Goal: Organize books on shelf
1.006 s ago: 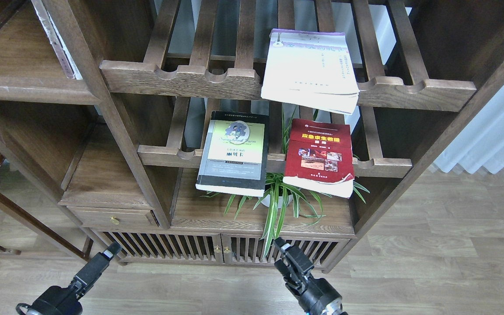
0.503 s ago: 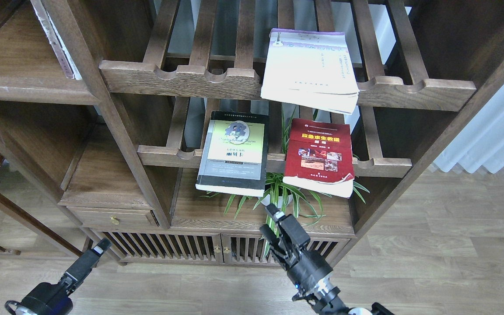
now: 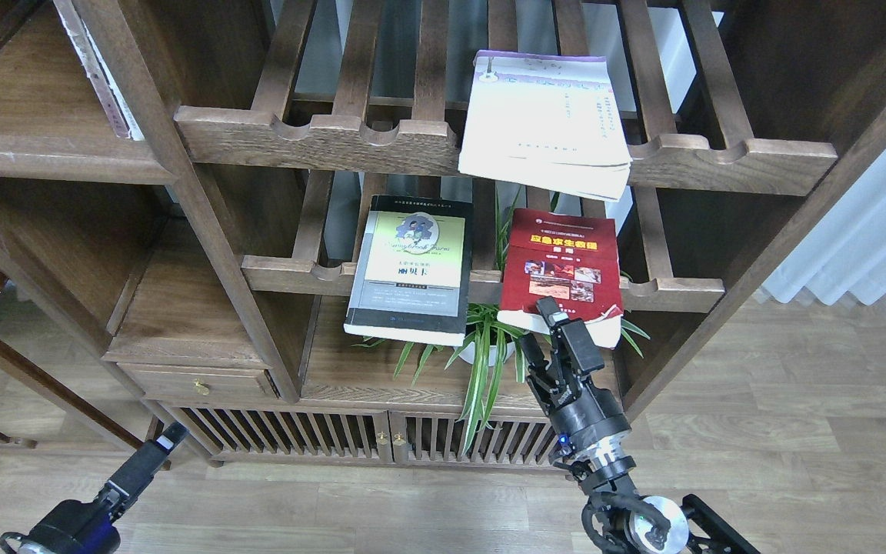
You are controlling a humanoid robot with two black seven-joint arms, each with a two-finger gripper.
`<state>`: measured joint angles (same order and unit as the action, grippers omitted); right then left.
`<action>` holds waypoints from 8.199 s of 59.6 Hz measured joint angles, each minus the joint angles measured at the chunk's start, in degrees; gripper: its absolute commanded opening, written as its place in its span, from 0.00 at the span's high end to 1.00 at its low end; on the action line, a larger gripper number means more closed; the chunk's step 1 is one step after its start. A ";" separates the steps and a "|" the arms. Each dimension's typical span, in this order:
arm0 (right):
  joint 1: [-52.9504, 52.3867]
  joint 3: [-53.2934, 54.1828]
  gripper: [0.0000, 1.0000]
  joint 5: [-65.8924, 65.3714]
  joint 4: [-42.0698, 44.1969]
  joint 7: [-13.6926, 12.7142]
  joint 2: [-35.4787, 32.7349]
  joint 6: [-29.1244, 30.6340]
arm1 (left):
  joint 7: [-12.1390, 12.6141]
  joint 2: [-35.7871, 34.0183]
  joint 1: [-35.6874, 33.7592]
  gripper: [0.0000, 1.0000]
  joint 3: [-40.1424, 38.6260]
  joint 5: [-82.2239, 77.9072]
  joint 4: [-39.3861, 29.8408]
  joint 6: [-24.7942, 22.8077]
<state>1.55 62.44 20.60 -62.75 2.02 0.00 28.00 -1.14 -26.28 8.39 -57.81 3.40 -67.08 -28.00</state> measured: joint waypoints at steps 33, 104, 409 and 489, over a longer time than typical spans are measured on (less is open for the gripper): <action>-1.28 0.17 0.66 5.24 2.20 1.61 0.00 0.00 | 0.00 0.00 -0.13 0.00 -0.07 0.03 0.19 0.00; 14.07 -13.38 0.95 7.68 -1.67 0.80 -1.47 -0.13 | -0.18 5.87 -2.64 0.00 0.91 0.03 11.00 -0.01; 6.97 -31.51 0.00 1.64 11.66 1.94 -0.38 0.00 | 3.45 3.63 -57.57 0.60 -31.71 -42.14 12.17 -0.02; 0.79 -27.13 0.01 2.75 13.33 5.60 0.00 0.00 | 4.24 6.28 -4.09 0.01 -43.03 -18.70 -14.83 0.01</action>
<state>2.35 35.32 23.35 -49.42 7.62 0.00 28.00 3.10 -20.00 4.31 -100.85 -15.30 -81.91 -27.99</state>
